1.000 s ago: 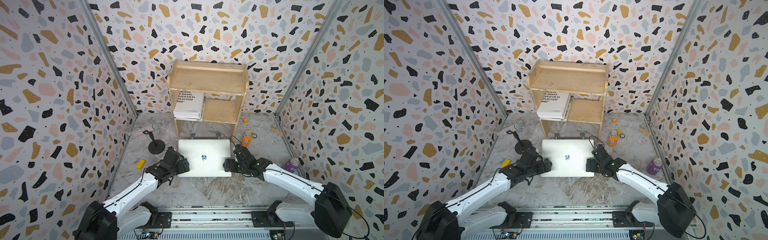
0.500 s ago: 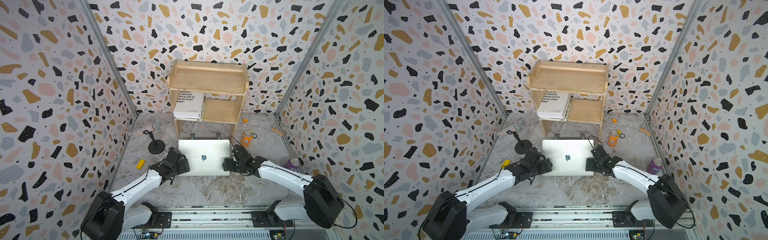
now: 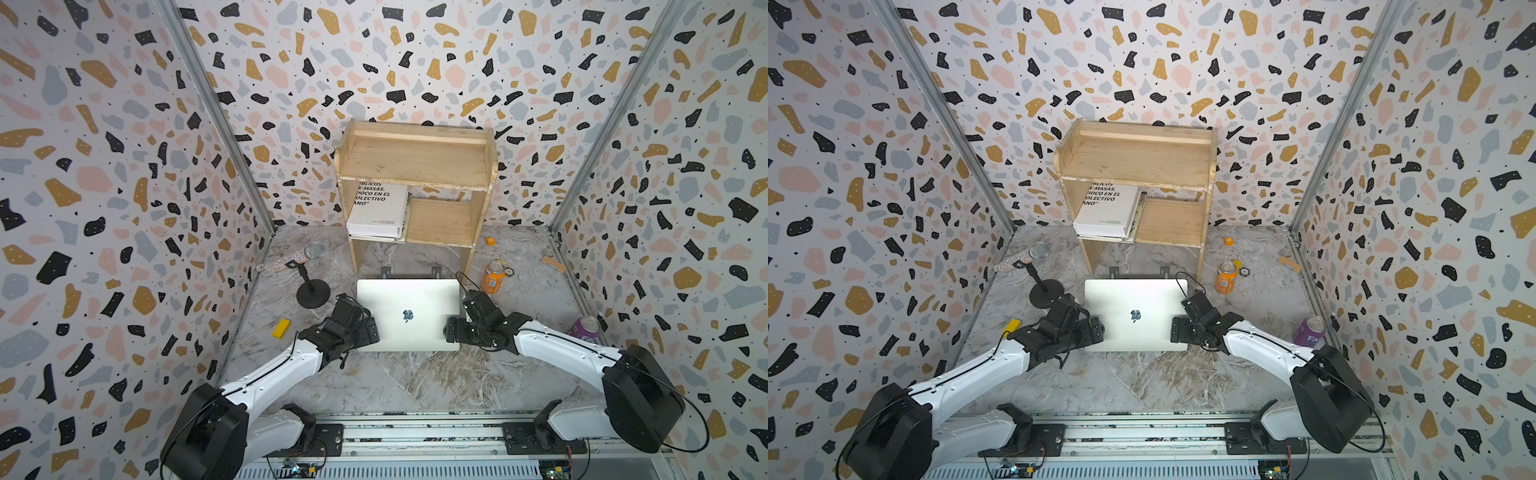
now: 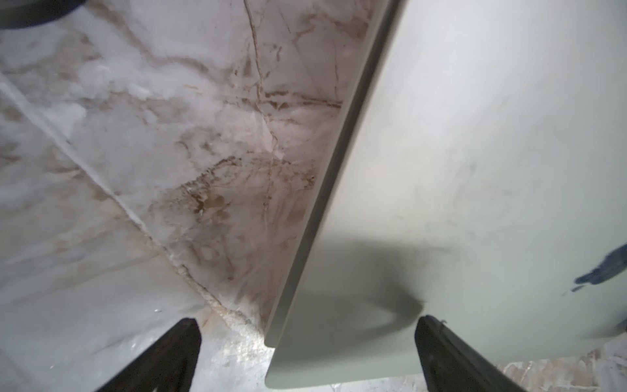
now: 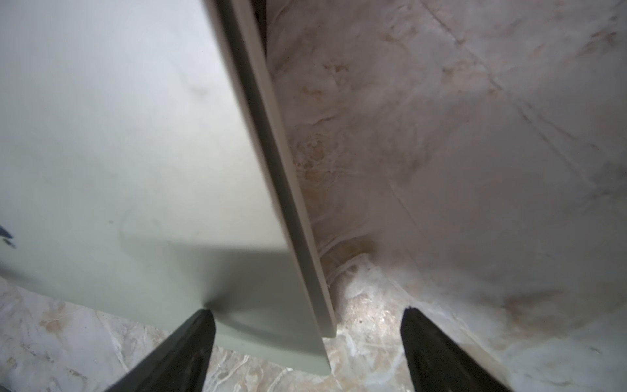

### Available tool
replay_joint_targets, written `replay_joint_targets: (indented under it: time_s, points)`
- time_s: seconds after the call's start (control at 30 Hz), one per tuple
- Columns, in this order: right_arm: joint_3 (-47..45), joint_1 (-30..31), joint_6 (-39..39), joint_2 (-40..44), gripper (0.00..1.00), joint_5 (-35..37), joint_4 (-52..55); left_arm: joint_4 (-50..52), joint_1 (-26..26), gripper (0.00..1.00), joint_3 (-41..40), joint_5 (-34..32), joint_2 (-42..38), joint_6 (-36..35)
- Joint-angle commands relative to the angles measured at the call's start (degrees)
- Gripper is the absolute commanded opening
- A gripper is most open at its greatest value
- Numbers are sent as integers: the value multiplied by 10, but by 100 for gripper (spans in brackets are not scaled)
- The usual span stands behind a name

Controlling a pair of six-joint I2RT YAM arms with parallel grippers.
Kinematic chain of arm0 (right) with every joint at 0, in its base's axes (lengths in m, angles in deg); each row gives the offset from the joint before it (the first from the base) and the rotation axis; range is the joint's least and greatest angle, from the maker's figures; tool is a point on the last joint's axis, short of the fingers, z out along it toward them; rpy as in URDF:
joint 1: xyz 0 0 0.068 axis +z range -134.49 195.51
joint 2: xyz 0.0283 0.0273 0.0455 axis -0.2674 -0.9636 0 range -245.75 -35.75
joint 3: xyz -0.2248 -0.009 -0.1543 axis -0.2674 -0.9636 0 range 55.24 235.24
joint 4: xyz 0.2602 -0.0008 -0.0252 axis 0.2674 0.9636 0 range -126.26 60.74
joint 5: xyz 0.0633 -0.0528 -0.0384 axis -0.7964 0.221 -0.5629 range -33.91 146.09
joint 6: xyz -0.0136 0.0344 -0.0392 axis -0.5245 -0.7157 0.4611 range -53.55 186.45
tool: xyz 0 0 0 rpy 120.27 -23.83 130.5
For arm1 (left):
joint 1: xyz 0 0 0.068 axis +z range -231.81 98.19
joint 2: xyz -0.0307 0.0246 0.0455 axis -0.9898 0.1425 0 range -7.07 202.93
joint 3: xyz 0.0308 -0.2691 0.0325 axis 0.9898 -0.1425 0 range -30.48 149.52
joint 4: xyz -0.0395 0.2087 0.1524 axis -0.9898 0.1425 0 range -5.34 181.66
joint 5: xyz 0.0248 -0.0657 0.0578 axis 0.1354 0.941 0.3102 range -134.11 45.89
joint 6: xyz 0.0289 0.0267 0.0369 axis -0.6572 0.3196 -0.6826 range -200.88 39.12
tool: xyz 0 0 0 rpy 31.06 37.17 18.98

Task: Close the laptop lid and set it aside
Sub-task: Close the lid of the laptop.

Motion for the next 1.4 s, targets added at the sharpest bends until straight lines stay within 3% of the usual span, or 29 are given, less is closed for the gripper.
replay_joint_targets:
  time_s: [0.0,0.23,0.47,0.77,1.13,1.37]
  points:
    - [-10,-3,19,57,91,7,3,8,4,100,-7,-32,-61,-24]
    - [-10,-3,57,113,94,10,-16,-49,4,100,-34,-87,-126,-28]
    - [45,-3,66,34,94,-3,-20,-128,3,100,-18,-96,-51,-38]
    - [61,-8,76,-6,94,-4,-45,-186,4,100,-19,-96,1,-69]
    - [84,-11,88,-50,94,-30,-88,-341,4,100,-40,-11,60,-74]
    - [91,-11,84,-50,93,-55,-113,-384,1,100,-25,62,79,-64]
